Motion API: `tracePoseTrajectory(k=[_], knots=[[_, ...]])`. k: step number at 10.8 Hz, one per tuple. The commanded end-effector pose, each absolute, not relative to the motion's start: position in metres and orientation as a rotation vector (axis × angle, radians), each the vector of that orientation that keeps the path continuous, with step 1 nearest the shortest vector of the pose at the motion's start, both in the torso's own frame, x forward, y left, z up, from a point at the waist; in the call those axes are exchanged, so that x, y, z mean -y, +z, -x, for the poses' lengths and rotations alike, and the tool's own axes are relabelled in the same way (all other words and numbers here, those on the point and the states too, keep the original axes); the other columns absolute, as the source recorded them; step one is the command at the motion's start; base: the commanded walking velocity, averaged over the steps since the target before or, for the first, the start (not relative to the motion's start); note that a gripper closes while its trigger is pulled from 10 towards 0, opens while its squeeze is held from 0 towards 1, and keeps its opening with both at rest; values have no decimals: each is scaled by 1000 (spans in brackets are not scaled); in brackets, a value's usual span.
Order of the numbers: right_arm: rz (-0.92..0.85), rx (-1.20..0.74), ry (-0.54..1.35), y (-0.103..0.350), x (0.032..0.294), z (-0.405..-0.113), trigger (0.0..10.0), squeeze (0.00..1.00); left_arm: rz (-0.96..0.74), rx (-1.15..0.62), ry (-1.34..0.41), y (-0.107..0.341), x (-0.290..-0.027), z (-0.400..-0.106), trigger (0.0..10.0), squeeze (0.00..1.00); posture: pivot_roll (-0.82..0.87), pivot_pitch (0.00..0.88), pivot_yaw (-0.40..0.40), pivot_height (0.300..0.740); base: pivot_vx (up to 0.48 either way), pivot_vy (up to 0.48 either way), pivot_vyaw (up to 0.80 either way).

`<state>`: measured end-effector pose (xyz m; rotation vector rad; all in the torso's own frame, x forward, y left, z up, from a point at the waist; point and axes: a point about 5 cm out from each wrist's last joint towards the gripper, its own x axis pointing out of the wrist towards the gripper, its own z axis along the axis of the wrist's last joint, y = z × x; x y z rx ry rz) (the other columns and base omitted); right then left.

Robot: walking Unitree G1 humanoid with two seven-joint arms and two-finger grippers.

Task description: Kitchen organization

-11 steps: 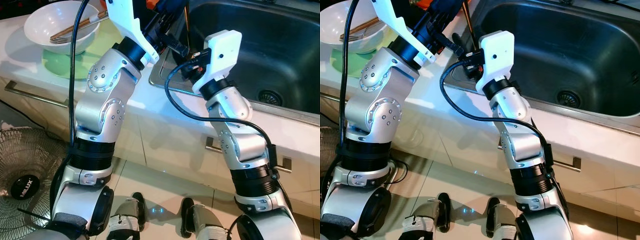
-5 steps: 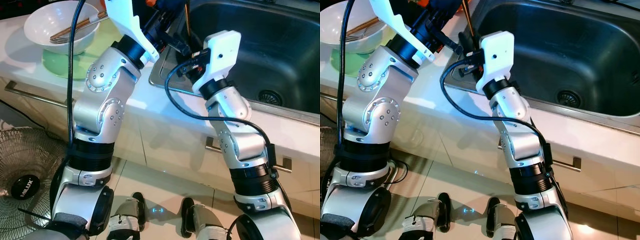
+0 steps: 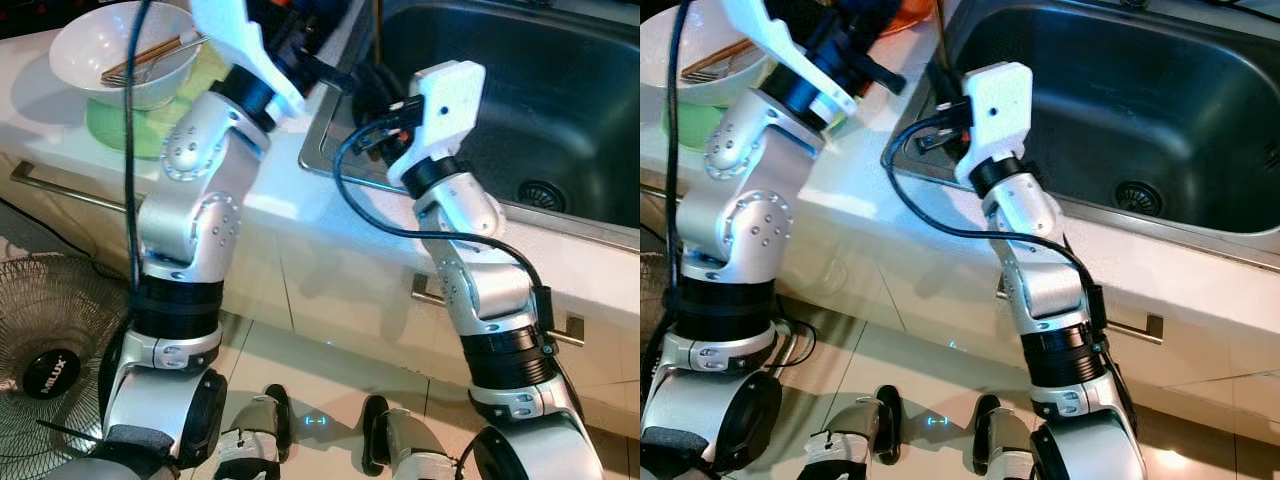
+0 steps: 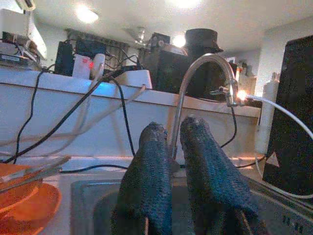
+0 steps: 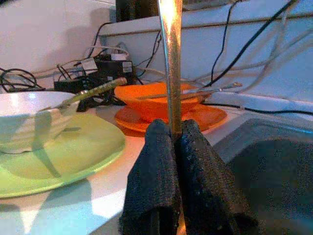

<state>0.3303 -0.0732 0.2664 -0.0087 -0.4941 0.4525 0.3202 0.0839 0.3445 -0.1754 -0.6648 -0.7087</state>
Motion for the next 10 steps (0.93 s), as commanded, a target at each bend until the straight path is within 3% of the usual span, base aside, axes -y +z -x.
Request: tracePoseTrajectory(k=[1,4,5,6,8,10], knots=[[10,529,453,274,73,-329,0,0,188,685,-728,351,-81,-318,10000,1000,112,259,20,740,0,0,0],[51,528,385,276,86,-340,0,0,195,638,-724,342,-86,-321,10000,1000,108,255,20,740,0,0,0],[78,521,331,280,98,-349,4431,0,111,559,-691,321,-89,-326,10000,0,104,252,20,740,0,0,0],[78,503,258,285,114,-360,10000,0,83,445,-666,295,-93,-329,10000,0,103,249,17,740,0,0,0],[78,438,175,283,133,-380,10000,0,11,291,-635,262,-95,-328,10000,0,106,247,10,740,0,0,0],[72,344,125,273,145,-396,10000,0,12,260,-678,259,-92,-322,10000,0,117,247,2,740,0,0,0]])
